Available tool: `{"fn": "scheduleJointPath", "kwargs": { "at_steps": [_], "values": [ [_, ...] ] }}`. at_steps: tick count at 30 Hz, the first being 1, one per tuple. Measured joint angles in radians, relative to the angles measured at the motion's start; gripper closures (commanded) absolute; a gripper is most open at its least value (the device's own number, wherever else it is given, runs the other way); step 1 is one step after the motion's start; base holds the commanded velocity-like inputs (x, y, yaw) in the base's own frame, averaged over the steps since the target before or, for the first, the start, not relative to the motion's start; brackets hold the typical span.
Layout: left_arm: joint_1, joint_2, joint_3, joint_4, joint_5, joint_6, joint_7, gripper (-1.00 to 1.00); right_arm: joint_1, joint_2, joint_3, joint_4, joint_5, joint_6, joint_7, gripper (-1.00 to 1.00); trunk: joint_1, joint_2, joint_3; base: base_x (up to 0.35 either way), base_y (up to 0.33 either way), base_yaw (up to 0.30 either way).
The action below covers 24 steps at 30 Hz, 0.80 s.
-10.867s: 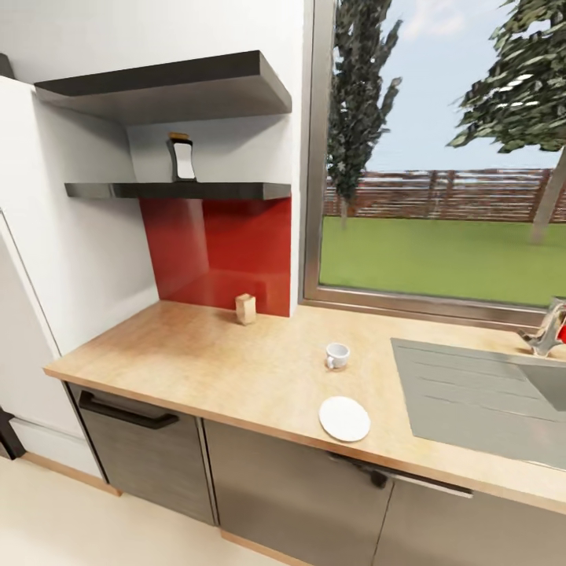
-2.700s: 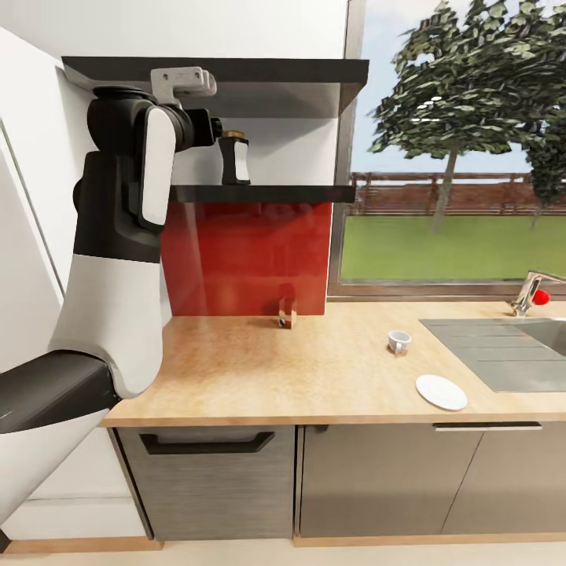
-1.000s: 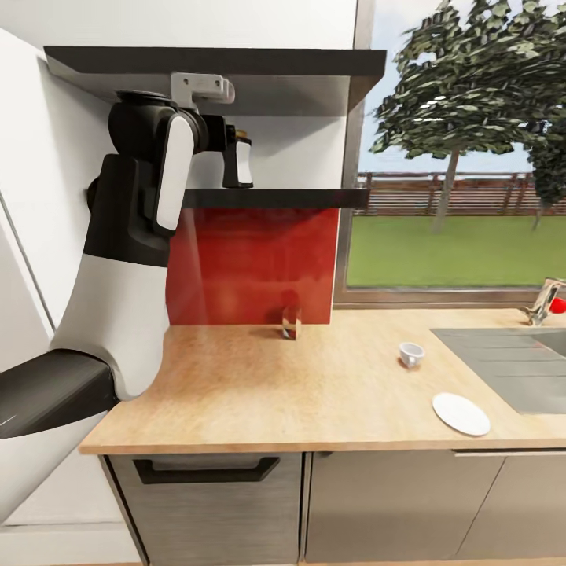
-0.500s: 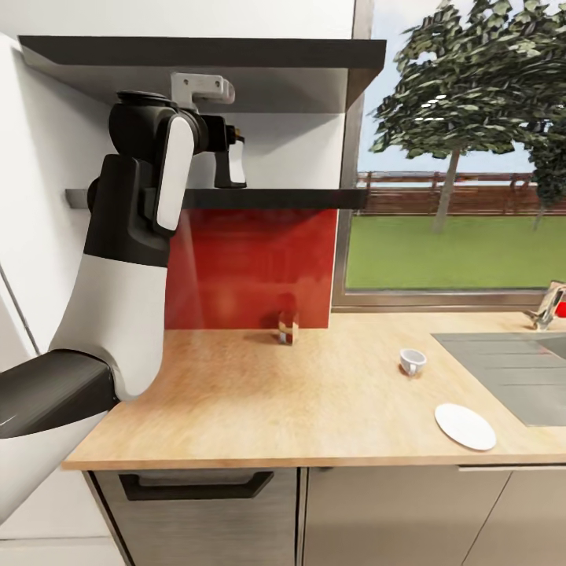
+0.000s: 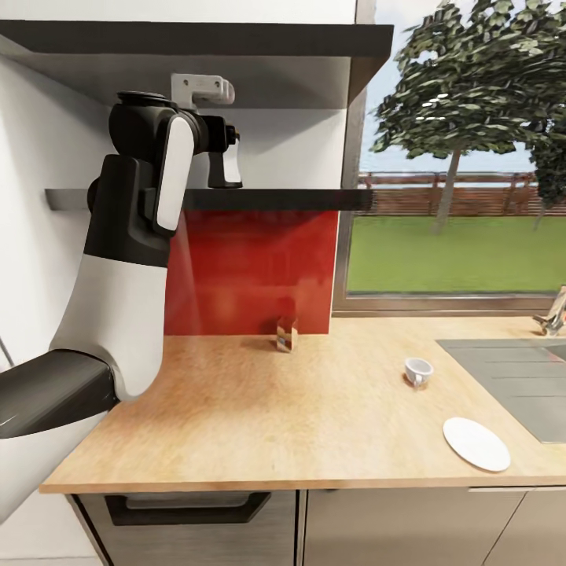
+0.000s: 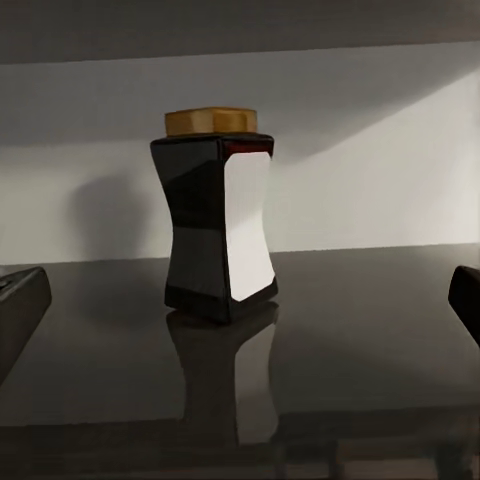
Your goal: Set up a coffee station on the kitchen countertop: keep the coffee maker on the countertop, move the bottle of coffee from the kitchen shelf to the counter next to the coffee maker, place a paper coffee filter on top of the coffee maker, put the saucer next to the coffee maker with the coffee cup on the saucer, and place the electric kettle next to the coffee maker.
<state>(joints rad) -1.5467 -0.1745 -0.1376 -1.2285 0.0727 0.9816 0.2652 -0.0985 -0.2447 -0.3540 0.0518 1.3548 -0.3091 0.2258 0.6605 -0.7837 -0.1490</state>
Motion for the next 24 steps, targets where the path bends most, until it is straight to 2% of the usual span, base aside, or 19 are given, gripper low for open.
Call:
{"fn": "scheduleJointPath", "kwargs": {
  "at_steps": [11, 16, 19, 20, 23, 24],
  "values": [
    [0.000, 0.000, 0.000, 0.000, 0.000, 0.000, 0.000, -1.00, 0.001, 0.000, 0.000, 0.000, 0.001, 0.000, 0.000, -1.00, 0.000, 0.000, 0.000, 0.118, 0.000, 0.000],
    [0.000, 0.000, 0.000, 0.000, 0.000, 0.000, 0.000, -1.00, 0.028, 0.005, 0.001, 0.000, 0.011, -0.001, -0.001, -1.00, 0.000, 0.000, 0.000, 0.017, 0.000, 0.000],
    [0.000, 0.000, 0.000, 0.000, 0.000, 0.000, 0.000, -1.00, 0.041, 0.010, 0.001, 0.000, 0.053, -0.001, -0.004, -1.00, 0.000, 0.000, 0.000, 0.007, 0.000, 0.000],
    [0.000, 0.000, 0.000, 0.000, 0.000, 0.000, 0.000, -1.00, 0.049, 0.013, 0.001, 0.000, 0.090, -0.001, -0.005, -1.00, 0.000, 0.000, 0.000, 0.031, 0.000, 0.000],
    [0.000, 0.000, 0.000, 0.000, 0.000, 0.000, 0.000, -1.00, 0.061, 0.016, 0.001, 0.000, 0.145, -0.002, -0.009, -1.00, 0.000, 0.000, 0.000, 0.131, 0.000, 0.000],
    [0.000, 0.000, 0.000, 0.000, 0.001, 0.000, 0.000, -1.00, 0.071, 0.019, 0.001, 0.000, 0.180, -0.002, -0.029, -1.00, 0.000, 0.000, 0.000, 0.225, 0.000, 0.000]
  ]
}}
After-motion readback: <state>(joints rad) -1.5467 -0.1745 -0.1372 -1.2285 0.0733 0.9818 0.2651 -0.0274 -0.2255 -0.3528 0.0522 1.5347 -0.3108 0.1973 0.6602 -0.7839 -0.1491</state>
